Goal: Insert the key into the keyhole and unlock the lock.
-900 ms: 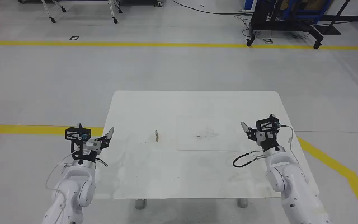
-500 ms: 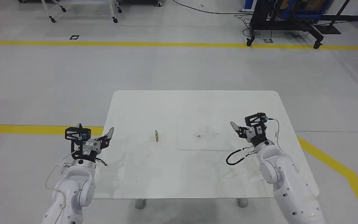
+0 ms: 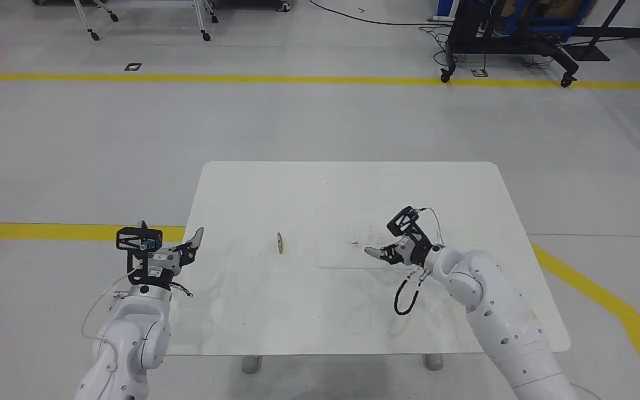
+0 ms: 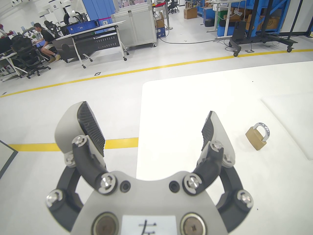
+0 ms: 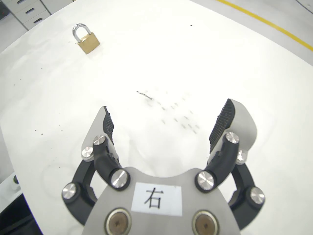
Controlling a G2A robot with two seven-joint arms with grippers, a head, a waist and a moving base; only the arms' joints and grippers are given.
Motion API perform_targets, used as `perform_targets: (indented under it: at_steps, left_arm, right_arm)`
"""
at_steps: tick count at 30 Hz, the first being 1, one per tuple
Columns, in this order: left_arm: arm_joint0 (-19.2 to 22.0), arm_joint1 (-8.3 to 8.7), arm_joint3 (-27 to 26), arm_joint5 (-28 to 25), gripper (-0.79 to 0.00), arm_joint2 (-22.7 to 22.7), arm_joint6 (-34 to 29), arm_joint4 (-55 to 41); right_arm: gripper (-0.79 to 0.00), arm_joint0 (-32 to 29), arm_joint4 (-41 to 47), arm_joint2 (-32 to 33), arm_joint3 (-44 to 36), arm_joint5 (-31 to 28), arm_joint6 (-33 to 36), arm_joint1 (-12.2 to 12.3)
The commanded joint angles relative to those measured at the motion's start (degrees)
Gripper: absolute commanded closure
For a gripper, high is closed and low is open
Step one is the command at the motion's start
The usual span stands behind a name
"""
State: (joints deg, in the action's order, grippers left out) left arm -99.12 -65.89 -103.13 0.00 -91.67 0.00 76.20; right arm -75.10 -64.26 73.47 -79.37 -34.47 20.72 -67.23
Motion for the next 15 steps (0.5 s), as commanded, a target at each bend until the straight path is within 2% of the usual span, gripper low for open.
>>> perform_targets:
  at_steps: [1, 4, 6, 7, 11, 15]
  left_arm:
    - [0.0, 0.0, 0.0, 0.0, -0.785, 0.0, 0.0, 0.0]
    - [0.0, 0.0, 0.0, 0.0, -0.785, 0.0, 0.0, 0.0]
    - [0.0, 0.0, 0.0, 0.0, -0.785, 0.0, 0.0, 0.0]
    - [0.0, 0.0, 0.0, 0.0, -0.785, 0.0, 0.0, 0.0]
    - [0.0, 0.0, 0.0, 0.0, -0.785, 0.0, 0.0, 0.0]
    - [0.0, 0.0, 0.0, 0.0, -0.785, 0.0, 0.0, 0.0]
  right_arm:
    - [-0.785, 1.61, 0.03, -0.92, 2.27, -1.95, -0.43, -0.09]
    - [-0.785, 4.53, -0.52, -2.86, 5.74, -5.75, -1.57, -0.3]
    - [-0.763, 6.98, -0.72, -4.47, 8.55, -10.9, -2.47, -0.42]
    - [-0.622, 8.41, -1.37, -5.0, 10.07, -13.0, -2.71, -0.42]
    - [-0.449, 13.03, -5.34, -7.61, 14.38, -18.64, -4.37, -0.59]
    - [-0.437, 16.51, -9.97, -10.64, 17.2, -21.06, -5.78, -0.94]
